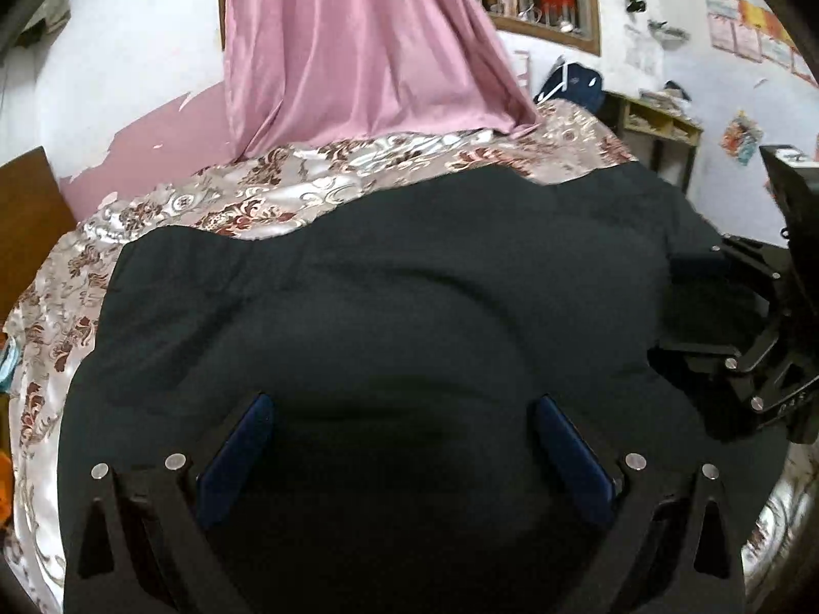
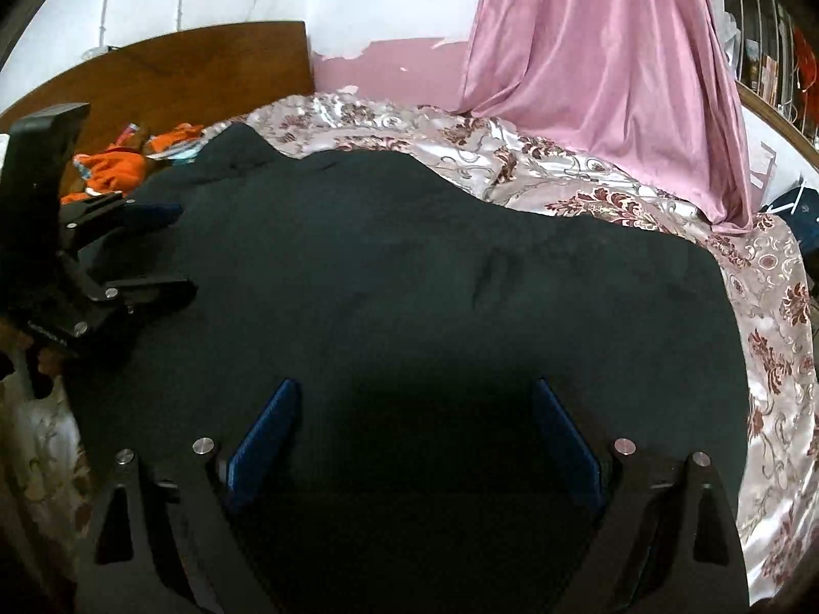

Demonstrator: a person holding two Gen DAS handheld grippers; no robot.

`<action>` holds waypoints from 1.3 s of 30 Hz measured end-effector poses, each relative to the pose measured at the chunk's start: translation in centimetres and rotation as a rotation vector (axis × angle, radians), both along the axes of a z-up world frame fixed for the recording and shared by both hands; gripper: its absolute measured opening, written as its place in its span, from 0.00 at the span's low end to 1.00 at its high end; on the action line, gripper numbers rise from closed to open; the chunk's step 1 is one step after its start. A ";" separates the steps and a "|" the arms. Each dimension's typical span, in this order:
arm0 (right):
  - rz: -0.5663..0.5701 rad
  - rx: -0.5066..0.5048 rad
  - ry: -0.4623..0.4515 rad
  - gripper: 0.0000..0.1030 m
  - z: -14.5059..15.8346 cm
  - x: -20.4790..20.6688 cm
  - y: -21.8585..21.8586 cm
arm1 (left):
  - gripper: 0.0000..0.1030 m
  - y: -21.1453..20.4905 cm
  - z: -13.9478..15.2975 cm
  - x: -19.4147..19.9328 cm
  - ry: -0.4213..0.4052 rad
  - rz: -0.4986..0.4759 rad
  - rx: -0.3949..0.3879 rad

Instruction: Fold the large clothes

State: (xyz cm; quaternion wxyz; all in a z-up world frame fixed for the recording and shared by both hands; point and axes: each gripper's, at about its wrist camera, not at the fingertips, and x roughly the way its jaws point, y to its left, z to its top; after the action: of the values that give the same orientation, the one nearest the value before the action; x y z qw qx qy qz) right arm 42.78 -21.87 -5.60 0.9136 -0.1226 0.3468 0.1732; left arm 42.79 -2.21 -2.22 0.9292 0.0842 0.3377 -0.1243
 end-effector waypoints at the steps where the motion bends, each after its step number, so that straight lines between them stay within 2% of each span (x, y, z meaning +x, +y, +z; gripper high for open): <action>1: -0.007 -0.001 0.001 0.92 0.0 0.7 0.3 | 1.00 0.0 0.0 0.7 0.001 0.010 0.002; 17: -0.150 -0.025 -0.018 0.93 -0.1 10.1 0.8 | 1.00 1.4 -0.5 9.6 0.032 0.126 0.014; 25: -0.196 0.044 0.028 0.93 -0.9 13.2 -1.1 | 1.00 3.0 -0.7 13.3 0.055 0.213 0.067; 31: -0.218 0.133 0.057 0.94 -1.7 14.3 -3.0 | 1.00 4.7 -1.8 14.6 0.100 0.237 -0.006; 35: -0.214 0.207 0.064 0.94 -2.7 14.7 -3.6 | 1.00 5.0 -2.6 14.6 0.080 0.241 -0.054; 39: -0.217 0.218 0.057 0.95 -3.4 14.9 -3.4 | 1.00 5.1 -3.0 14.8 0.078 0.240 -0.082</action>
State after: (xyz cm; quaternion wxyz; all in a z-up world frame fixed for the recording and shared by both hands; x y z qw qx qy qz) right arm 57.72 -25.23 -8.99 0.9247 0.0206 0.3629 0.1137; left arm 57.62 2.89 -5.17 0.9262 0.0003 0.3758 -0.0291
